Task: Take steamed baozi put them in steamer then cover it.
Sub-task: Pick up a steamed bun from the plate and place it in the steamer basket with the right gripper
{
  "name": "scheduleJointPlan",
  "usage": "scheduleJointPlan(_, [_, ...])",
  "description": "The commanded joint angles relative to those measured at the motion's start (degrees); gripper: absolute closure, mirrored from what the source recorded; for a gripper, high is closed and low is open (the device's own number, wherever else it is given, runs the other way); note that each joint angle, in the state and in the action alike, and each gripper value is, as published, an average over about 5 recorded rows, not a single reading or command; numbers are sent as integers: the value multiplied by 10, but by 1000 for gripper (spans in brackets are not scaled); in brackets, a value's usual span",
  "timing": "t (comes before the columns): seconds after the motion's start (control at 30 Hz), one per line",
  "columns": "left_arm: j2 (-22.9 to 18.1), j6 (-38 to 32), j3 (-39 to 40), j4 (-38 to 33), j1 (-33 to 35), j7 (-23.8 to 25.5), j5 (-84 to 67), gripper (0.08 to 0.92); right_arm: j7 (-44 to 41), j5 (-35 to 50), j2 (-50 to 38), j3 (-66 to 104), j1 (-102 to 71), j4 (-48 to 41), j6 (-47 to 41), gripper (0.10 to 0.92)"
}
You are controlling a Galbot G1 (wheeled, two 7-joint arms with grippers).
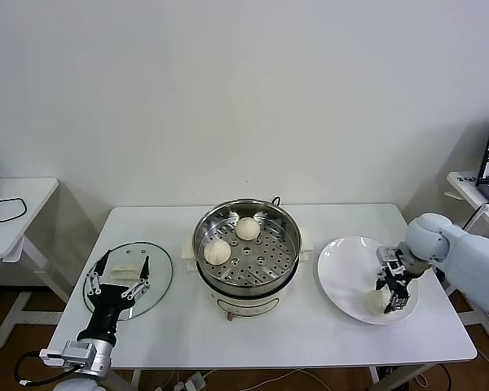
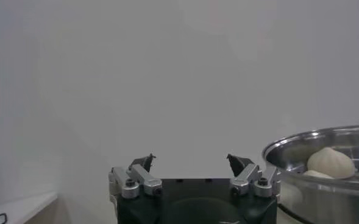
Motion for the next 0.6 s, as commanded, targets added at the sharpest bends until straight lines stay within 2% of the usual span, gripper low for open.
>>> scheduleJointPlan(0.03, [0,1,4,-2,0,0,1,177,-5,56,-14,-40,121,11,0,364])
scheduleJointPlan(0.33, [3,1,7,-2,1,0,3,177,-23,97,25,-120,317,40,55,364])
scheduleJointPlan(0.6, [4,0,-4,-2,1,2,2,177,-14,75,115,-185,433,77,179,364])
